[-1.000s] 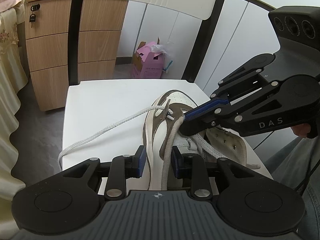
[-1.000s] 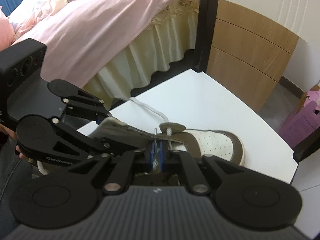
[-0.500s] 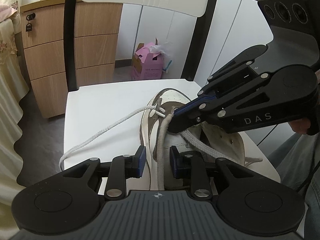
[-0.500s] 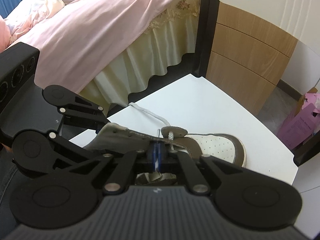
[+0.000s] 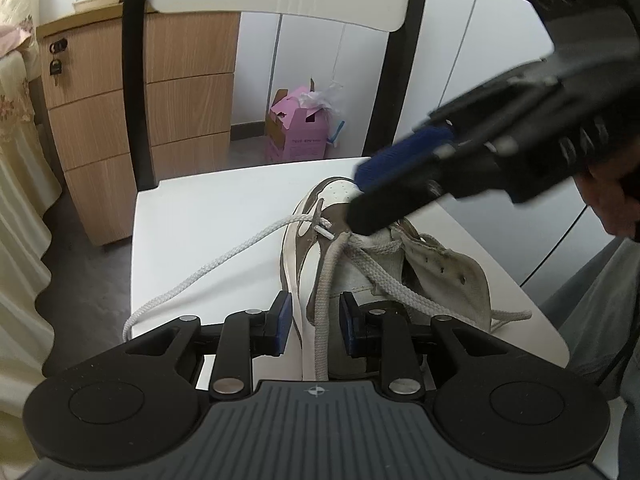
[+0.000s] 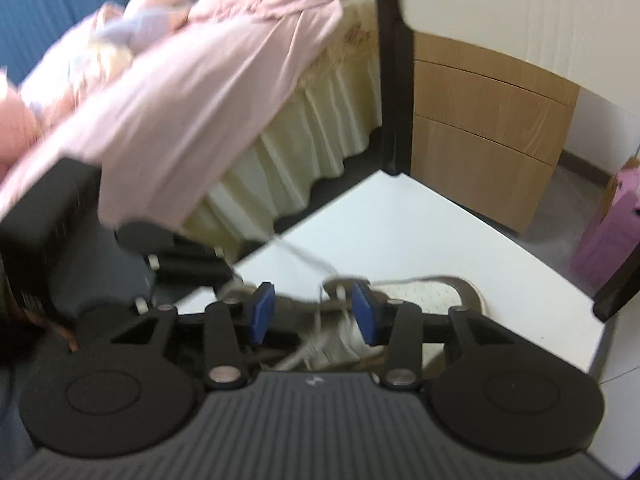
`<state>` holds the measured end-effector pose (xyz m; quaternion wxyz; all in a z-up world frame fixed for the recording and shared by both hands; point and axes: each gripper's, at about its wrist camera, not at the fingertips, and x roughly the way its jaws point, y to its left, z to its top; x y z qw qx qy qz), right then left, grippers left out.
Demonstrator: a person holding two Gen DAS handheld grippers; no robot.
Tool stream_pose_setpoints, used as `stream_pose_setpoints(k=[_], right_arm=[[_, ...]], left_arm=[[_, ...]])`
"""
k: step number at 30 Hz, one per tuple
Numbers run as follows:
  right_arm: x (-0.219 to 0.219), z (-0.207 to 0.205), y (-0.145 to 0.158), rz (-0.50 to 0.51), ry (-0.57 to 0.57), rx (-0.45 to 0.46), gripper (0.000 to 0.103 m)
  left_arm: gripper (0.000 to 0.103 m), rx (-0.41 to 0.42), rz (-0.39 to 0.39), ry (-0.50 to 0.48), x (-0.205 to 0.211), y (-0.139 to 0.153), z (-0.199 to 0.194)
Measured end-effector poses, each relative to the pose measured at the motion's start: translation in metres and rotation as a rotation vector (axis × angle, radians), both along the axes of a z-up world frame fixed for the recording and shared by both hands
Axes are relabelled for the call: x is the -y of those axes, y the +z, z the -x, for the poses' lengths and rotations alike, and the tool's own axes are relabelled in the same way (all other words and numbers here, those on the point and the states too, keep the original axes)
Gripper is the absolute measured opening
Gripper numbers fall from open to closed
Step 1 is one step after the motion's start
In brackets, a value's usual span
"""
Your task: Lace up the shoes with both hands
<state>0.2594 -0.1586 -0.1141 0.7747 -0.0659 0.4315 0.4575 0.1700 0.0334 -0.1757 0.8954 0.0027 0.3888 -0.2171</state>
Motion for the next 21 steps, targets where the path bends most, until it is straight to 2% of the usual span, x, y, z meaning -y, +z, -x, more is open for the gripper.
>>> stream_pose_setpoints(k=[3, 7, 10, 12, 14, 21], right_arm=[[-0.009, -0.004, -0.004, -0.002, -0.008, -0.028, 0.033], [-0.023, -0.008, -0.017, 0.064, -0.010, -0.041, 0.018], [-0.026, -0.005, -0.017, 0.097, 0.000, -0.017, 0.012], [-0.031, 0.000, -0.018, 0.127, 0.028, 0.009, 0.003], [-0.036, 0.005, -0.016, 0.140, 0.036, 0.049, 0.002], [-0.024, 0.000, 0.000, -0.045, -0.036, 0.053, 0.000]], left_arm=[[0.028, 0.010, -0.013, -0.006, 0.001, 0.001, 0.001], [0.028, 0.030, -0.042, -0.016, 0.005, 0.002, 0.004], [0.028, 0.033, -0.047, -0.017, 0.006, 0.002, 0.004], [0.028, 0.037, -0.055, -0.020, 0.007, 0.002, 0.004], [0.028, 0.042, -0.067, -0.025, 0.009, 0.002, 0.004], [0.028, 0.044, -0.073, -0.031, 0.012, 0.002, 0.002]])
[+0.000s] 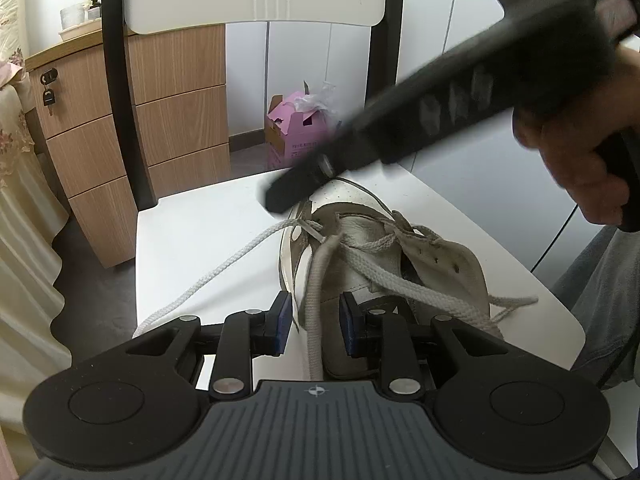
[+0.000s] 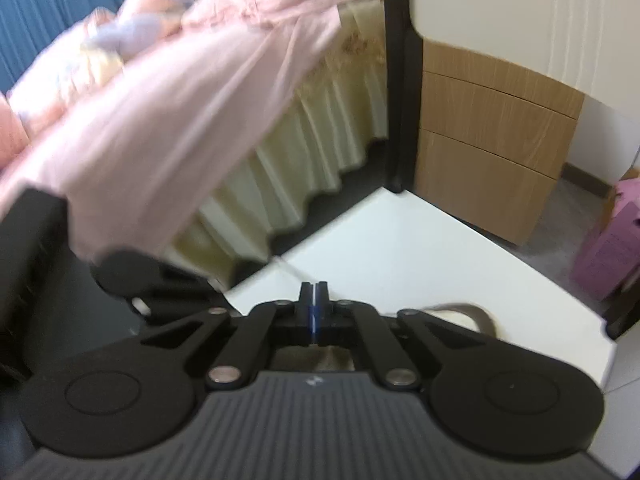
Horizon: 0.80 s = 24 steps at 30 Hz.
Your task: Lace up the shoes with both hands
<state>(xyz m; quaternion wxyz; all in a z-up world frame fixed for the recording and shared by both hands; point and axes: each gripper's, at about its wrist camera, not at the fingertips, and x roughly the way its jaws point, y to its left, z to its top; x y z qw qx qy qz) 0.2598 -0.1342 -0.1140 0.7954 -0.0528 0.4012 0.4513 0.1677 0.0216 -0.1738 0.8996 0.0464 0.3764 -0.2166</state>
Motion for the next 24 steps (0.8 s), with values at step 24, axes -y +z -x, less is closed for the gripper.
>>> stream_pose_setpoints(k=[24], right_arm=[[0.004, 0.000, -0.020, 0.097, 0.039, -0.037, 0.011]], left_arm=[[0.028, 0.000, 0.008, 0.004, 0.001, -0.003, 0.000]])
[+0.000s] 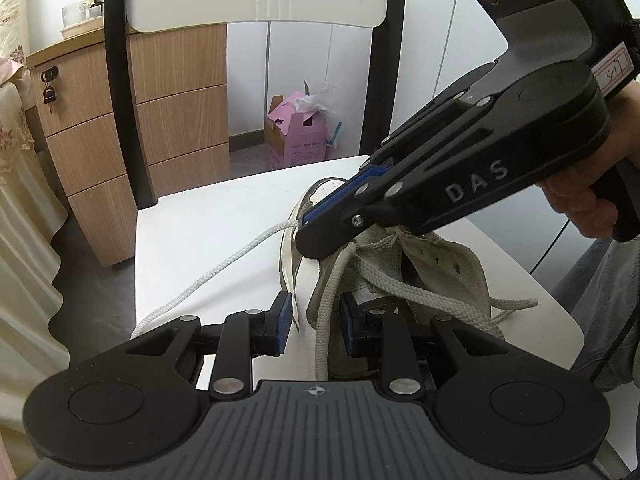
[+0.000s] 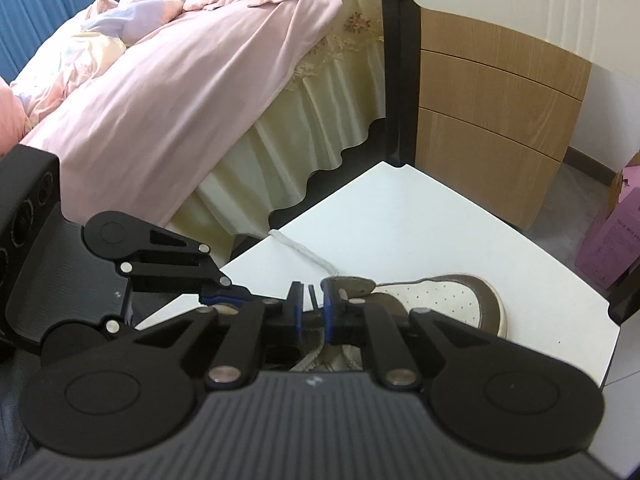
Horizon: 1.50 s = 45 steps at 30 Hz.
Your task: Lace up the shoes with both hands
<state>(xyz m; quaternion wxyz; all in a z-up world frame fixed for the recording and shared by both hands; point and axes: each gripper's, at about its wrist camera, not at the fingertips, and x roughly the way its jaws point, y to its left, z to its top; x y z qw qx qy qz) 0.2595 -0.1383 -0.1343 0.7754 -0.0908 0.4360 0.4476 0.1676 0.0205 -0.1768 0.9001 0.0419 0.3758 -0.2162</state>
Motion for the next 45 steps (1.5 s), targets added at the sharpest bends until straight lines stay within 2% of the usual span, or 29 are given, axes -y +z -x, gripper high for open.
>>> stream_pose_setpoints(k=[2, 5, 10, 13, 16, 19, 21, 23, 27, 29, 34, 36, 37, 38, 40, 42, 45], right_arm=[[-0.002, 0.000, 0.002, 0.013, -0.015, 0.015, 0.002], [-0.003, 0.003, 0.007, -0.023, -0.043, 0.025, 0.002], [0.002, -0.001, 0.018, -0.273, -0.092, -0.107, 0.002], [0.003, 0.000, 0.034, -0.435, -0.080, -0.146, 0.003], [-0.004, 0.006, 0.042, -0.395, -0.061, -0.063, 0.003], [0.002, -0.001, 0.031, -0.381, -0.118, -0.053, 0.005], [0.005, -0.004, 0.030, -0.323, -0.148, 0.002, 0.010], [0.013, -0.004, 0.029, -0.305, -0.172, 0.031, 0.023], [0.031, -0.001, 0.026, -0.278, -0.213, 0.055, 0.037], [0.035, 0.001, 0.023, -0.240, -0.230, 0.056, 0.050], [0.047, 0.006, 0.020, -0.202, -0.277, 0.102, 0.057], [0.049, 0.006, 0.022, -0.197, -0.334, 0.142, 0.067], [0.052, 0.006, 0.024, -0.208, -0.376, 0.164, 0.078], [0.056, 0.005, 0.027, -0.229, -0.414, 0.182, 0.086], [0.064, 0.003, 0.031, -0.269, -0.471, 0.207, 0.087], [0.066, 0.004, 0.033, -0.256, -0.473, 0.232, 0.087], [0.056, 0.008, 0.031, -0.204, -0.401, 0.248, 0.088]], left_arm=[[0.028, 0.002, -0.002, -0.001, 0.001, 0.000, 0.001], [0.028, 0.005, -0.011, -0.006, 0.002, 0.000, 0.001], [0.028, -0.002, -0.009, -0.015, 0.004, 0.001, 0.002], [0.028, -0.002, -0.004, -0.013, 0.004, 0.002, 0.004], [0.028, -0.002, 0.002, -0.009, 0.003, 0.003, 0.006], [0.028, -0.002, 0.008, -0.005, 0.002, 0.005, 0.007], [0.028, -0.004, 0.016, -0.001, 0.000, 0.006, 0.008], [0.028, -0.008, 0.024, 0.004, -0.002, 0.004, 0.006], [0.028, -0.005, 0.037, 0.011, -0.004, 0.003, 0.006], [0.028, 0.003, 0.037, 0.011, -0.004, 0.002, 0.006], [0.028, 0.015, 0.025, 0.013, -0.003, 0.002, 0.007], [0.028, 0.013, 0.029, 0.018, -0.004, 0.003, 0.007], [0.028, 0.011, 0.032, 0.021, -0.004, 0.002, 0.006], [0.028, 0.008, 0.035, 0.023, -0.005, 0.002, 0.004], [0.028, -0.001, 0.047, 0.032, -0.007, 0.002, 0.003], [0.028, -0.009, 0.058, 0.039, -0.008, 0.001, 0.002], [0.028, -0.013, 0.055, 0.043, -0.007, 0.001, 0.001]])
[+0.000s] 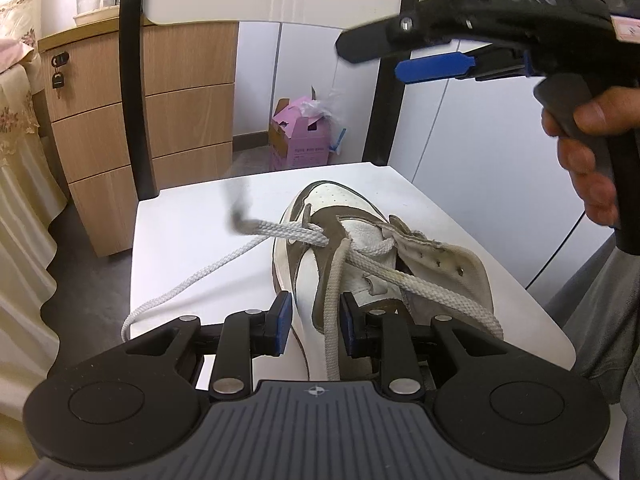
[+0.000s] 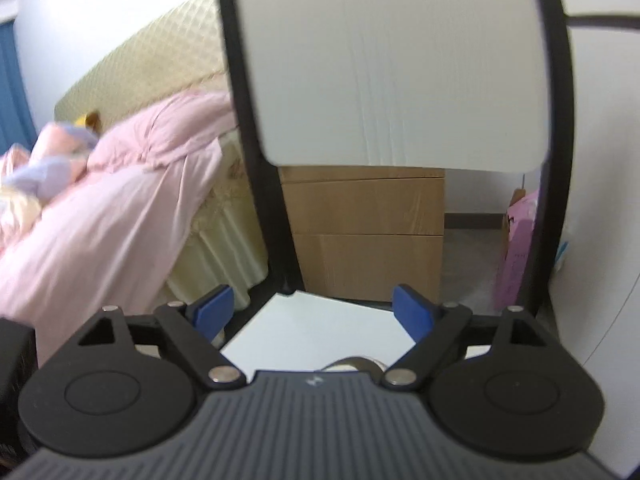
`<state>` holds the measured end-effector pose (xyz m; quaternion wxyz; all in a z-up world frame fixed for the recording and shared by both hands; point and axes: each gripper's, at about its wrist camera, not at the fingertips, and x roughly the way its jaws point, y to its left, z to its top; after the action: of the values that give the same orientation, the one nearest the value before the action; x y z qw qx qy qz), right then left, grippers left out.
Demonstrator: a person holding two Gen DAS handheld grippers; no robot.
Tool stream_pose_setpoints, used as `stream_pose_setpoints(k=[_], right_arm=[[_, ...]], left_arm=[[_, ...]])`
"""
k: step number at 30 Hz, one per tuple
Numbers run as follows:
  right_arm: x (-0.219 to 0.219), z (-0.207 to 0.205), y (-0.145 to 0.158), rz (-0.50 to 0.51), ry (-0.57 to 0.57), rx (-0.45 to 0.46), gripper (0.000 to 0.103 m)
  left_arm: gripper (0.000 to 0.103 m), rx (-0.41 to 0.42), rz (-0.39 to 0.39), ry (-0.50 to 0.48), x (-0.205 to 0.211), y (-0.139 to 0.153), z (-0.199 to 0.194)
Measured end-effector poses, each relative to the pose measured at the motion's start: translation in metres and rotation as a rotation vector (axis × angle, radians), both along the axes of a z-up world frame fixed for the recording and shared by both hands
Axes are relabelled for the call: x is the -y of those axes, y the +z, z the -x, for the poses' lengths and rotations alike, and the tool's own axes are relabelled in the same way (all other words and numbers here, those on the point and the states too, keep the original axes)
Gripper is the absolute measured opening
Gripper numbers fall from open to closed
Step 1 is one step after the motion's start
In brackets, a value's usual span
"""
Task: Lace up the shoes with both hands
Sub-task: 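Grasp the lace again with the right gripper and pull it across the tongue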
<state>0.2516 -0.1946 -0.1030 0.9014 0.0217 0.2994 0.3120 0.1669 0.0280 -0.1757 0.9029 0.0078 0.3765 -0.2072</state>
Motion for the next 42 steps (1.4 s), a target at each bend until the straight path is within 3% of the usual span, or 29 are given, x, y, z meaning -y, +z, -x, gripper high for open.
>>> stream_pose_setpoints(k=[3, 5, 6, 8, 12, 15, 17, 18, 24, 28, 40, 42], right_arm=[[-0.018, 0.006, -0.005, 0.067, 0.140, -0.051, 0.083], [-0.030, 0.008, -0.012, 0.121, 0.214, -0.111, 0.059], [-0.034, 0.009, -0.016, 0.141, 0.237, -0.145, 0.055], [-0.041, 0.009, -0.024, 0.160, 0.262, -0.184, 0.043], [-0.052, 0.006, -0.027, 0.171, 0.294, -0.187, 0.038], [-0.064, 0.006, -0.036, 0.225, 0.326, -0.205, 0.022], [-0.067, 0.008, -0.038, 0.267, 0.322, -0.189, 0.005], [-0.066, 0.007, -0.036, 0.264, 0.310, -0.185, 0.002], [-0.052, 0.008, -0.023, 0.117, 0.224, -0.191, 0.002], [-0.060, 0.006, -0.006, 0.004, 0.239, -0.193, 0.002], [-0.168, 0.005, 0.107, 0.047, 0.527, -0.108, 0.002], [-0.188, 0.012, 0.118, 0.111, 0.570, -0.068, 0.002]], left_arm=[[0.028, -0.007, -0.004, 0.005, 0.001, 0.001, 0.000], [0.028, -0.008, -0.012, 0.002, 0.002, 0.003, 0.000], [0.028, -0.009, -0.016, 0.002, 0.002, 0.003, 0.001], [0.028, -0.012, -0.025, 0.001, 0.003, 0.005, 0.002], [0.028, 0.000, -0.049, -0.012, 0.006, 0.006, 0.006], [0.028, 0.004, -0.061, -0.012, 0.008, 0.006, 0.007], [0.028, 0.011, -0.071, -0.014, 0.009, 0.006, 0.008], [0.028, 0.016, -0.076, -0.017, 0.010, 0.006, 0.008], [0.028, 0.015, -0.076, -0.037, 0.015, 0.005, 0.009], [0.028, 0.023, -0.074, -0.063, 0.022, 0.003, 0.013], [0.028, 0.038, -0.073, -0.095, 0.032, 0.002, 0.016], [0.028, 0.037, -0.070, -0.092, 0.032, 0.002, 0.016]])
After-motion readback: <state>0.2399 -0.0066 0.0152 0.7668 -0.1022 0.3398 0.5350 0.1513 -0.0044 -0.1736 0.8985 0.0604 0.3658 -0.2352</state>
